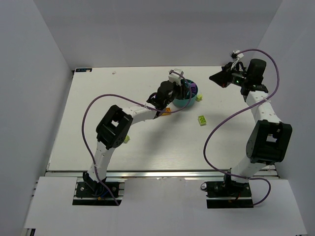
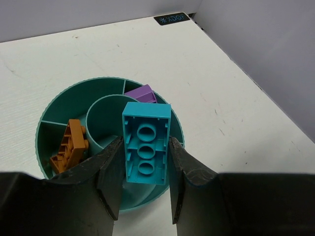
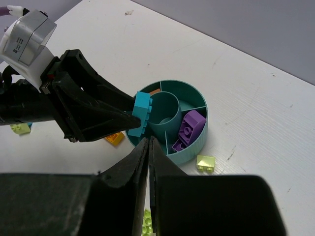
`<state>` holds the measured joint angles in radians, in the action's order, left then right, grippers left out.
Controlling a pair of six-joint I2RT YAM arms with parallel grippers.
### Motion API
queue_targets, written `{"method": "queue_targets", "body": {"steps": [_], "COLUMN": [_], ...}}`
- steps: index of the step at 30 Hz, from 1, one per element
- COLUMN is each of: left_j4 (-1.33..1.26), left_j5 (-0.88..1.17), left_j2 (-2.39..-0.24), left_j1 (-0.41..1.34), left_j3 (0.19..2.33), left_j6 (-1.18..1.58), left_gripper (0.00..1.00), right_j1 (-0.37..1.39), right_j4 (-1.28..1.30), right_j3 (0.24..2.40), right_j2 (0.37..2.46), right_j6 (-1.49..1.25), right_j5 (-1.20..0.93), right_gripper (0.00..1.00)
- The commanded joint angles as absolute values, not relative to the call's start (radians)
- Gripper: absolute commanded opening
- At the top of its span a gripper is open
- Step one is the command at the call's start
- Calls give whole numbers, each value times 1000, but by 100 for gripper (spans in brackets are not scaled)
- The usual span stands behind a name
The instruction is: Sort the legos into containers by color
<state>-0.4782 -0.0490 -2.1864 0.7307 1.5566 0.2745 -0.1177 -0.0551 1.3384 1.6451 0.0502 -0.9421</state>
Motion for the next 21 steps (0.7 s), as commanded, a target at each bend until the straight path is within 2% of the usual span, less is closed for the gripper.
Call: {"method": "queue_targets", "body": {"steps": [1,9,15,21], "left_j4": [-511,-509,-495,-505], "left_j5": [-63,-64,-86,-109], "left_j2": [-2155,-2167,-2178,-2164], "left_j1": [739,739,742,749], "left_j3": [1540,1548,1560,1537], "left_j6": [287,290,295,301], "left_gripper": [11,13,27,36], "right_j1": [-123,-123,-124,-124], "right_j4": [-92,-94,-98,-101], "right_j3": [1361,1358,1350,1344], "right_j2": [1628,1628,1626,1624], "right_j6": [41,41,43,41], "right_j5": [-959,-965,-969,-974], "right_gripper": [9,9,9,9]}}
